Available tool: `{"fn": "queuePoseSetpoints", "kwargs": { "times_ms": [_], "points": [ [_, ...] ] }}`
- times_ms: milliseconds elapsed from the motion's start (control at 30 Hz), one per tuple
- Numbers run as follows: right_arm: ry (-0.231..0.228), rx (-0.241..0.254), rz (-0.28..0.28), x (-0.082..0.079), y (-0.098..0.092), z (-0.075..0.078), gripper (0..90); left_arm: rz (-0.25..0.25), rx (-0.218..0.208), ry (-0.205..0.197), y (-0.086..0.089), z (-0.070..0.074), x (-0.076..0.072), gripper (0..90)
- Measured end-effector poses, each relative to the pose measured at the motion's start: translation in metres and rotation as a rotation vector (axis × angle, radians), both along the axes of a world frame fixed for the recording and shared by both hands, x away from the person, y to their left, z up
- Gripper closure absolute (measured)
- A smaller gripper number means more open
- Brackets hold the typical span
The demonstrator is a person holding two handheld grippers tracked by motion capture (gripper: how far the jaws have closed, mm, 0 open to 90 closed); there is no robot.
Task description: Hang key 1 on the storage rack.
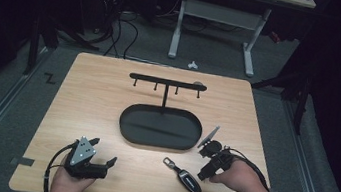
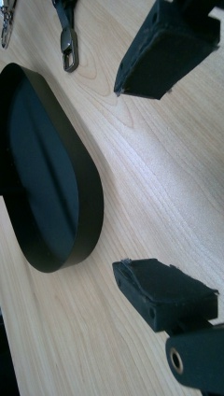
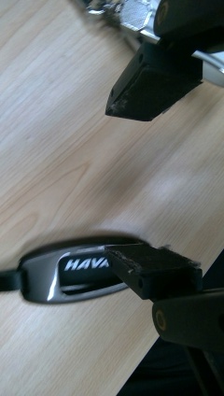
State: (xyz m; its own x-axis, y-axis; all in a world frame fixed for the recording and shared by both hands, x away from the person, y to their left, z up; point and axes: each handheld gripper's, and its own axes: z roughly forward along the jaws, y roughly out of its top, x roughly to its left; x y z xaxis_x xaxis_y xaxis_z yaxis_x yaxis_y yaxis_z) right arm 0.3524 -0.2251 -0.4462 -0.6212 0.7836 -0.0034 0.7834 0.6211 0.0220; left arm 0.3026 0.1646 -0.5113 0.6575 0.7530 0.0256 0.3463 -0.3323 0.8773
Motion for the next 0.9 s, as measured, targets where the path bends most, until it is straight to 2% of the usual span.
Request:
{"fn": "queuePoseSetpoints", "kwargs": {
  "times_ms": [67,167,200,267,300,367,400,433,600,633,667,700,800,833,900],
  "points": [
    [-0.011,0.010,0.030,0.002,0.005,-0.001,27.9,0.003,0.001,0.006,0.000,-0.001,0.001,10.5],
    [-0.004,0.020,0.011,0.003,0.015,-0.002,28.0,0.003,0.006,0.021,-0.001,-0.002,0.001,8.3],
    [-0.011,0.030,0.048,0.005,0.017,-0.004,28.0,0.001,0.009,0.026,-0.001,-0.002,0.002,7.6],
    [-0.008,0.028,0.057,0.004,0.024,-0.007,27.9,-0.006,0.009,0.041,-0.002,-0.002,0.003,7.1],
    [-0.019,0.026,0.092,0.006,0.026,-0.009,27.9,-0.008,0.008,0.047,-0.002,-0.002,0.003,7.0],
    [-0.010,0.029,0.068,0.006,0.034,-0.013,27.9,-0.012,0.008,0.051,-0.002,-0.002,0.004,7.0],
    [-0.014,0.031,0.075,0.007,0.037,-0.015,28.0,-0.014,0.010,0.053,-0.003,-0.002,0.004,6.9],
    [-0.009,0.029,0.056,0.007,0.040,-0.015,28.0,-0.014,0.012,0.053,-0.003,-0.002,0.004,6.4],
    [0.005,0.040,0.074,0.009,0.055,-0.021,28.7,-0.009,0.025,0.045,-0.004,-0.003,0.004,3.8],
    [-0.007,0.045,0.126,0.011,0.056,-0.024,29.1,-0.005,0.027,0.040,-0.004,-0.003,0.004,3.0],
    [0.005,0.032,0.104,0.010,0.060,-0.025,29.3,-0.002,0.029,0.035,-0.004,-0.003,0.004,2.2],
    [0.001,0.034,0.125,0.011,0.062,-0.026,29.9,0.001,0.031,0.031,-0.004,-0.003,0.004,1.3],
    [0.016,0.030,0.120,0.012,0.069,-0.030,34.5,0.006,0.033,0.026,-0.004,-0.003,0.004,0.1],
    [0.009,0.034,0.153,0.013,0.070,-0.032,36.3,0.009,0.035,0.025,-0.003,-0.003,0.004,0.1],
    [0.007,0.027,0.149,0.014,0.073,-0.034,38.9,0.010,0.037,0.025,-0.003,-0.003,0.004,0.1]
  ]
}}
